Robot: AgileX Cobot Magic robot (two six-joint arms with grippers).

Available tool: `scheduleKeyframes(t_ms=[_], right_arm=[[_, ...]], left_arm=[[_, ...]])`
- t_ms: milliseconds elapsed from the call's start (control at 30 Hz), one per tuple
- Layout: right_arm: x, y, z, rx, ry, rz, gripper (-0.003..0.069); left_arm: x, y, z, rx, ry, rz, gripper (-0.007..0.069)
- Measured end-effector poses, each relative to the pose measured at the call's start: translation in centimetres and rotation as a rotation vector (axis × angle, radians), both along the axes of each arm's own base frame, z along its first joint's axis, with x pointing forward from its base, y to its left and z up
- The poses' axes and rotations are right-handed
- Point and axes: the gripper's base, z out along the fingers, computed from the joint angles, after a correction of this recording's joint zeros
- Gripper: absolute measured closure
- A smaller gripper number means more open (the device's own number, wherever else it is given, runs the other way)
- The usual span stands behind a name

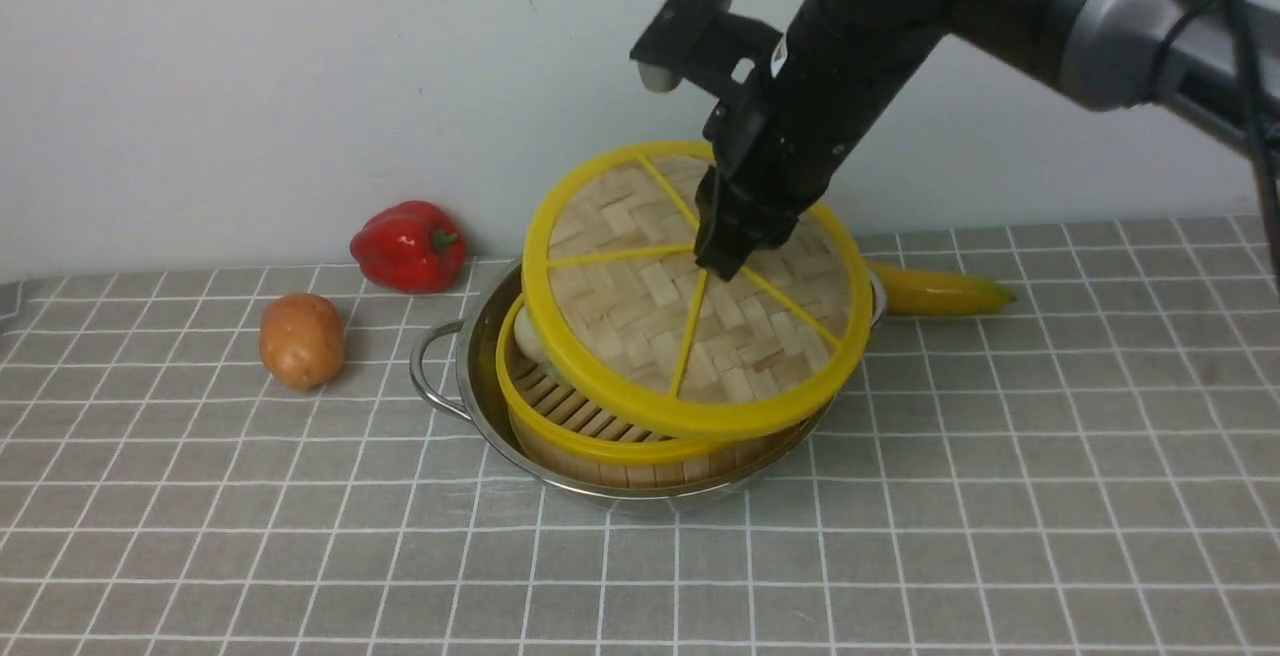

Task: Place the steamer in the pot on the grey tablecloth, and put the lid on the steamer.
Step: 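Place the bamboo steamer lid onto the steamer basket in the pot with the right gripper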

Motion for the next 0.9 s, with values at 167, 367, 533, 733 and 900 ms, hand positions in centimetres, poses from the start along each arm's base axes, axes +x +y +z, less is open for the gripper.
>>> scheduleKeyframes(t_ms=[167,367,533,733,900], right_arm=[[0.5,0.7,-0.2,0.037,-0.046,0.011,0.0512],[0.8,1.3,-1.0,0.050,-0.052,0.013,0.0512],[0.9,1.3,-1.2,0.048,-0.049,0.013,0.0512],[1.0,1.4,-1.4,0.051,-0.049,0.009,0.0512],[1.5,1.7,-3.0,0.039,-0.023,0.005,0.0512]], left_arm=[[0.0,0.0,0.0,0.000,0.000,0.000,0.0382],[0.0,0.0,0.0,0.000,0.000,0.000,0.0382],[0.0,0.0,0.0,0.000,0.000,0.000,0.0382],[0.0,0.0,0.0,0.000,0.000,0.000,0.0382],[0.0,0.0,0.0,0.000,0.000,0.000,0.0382]])
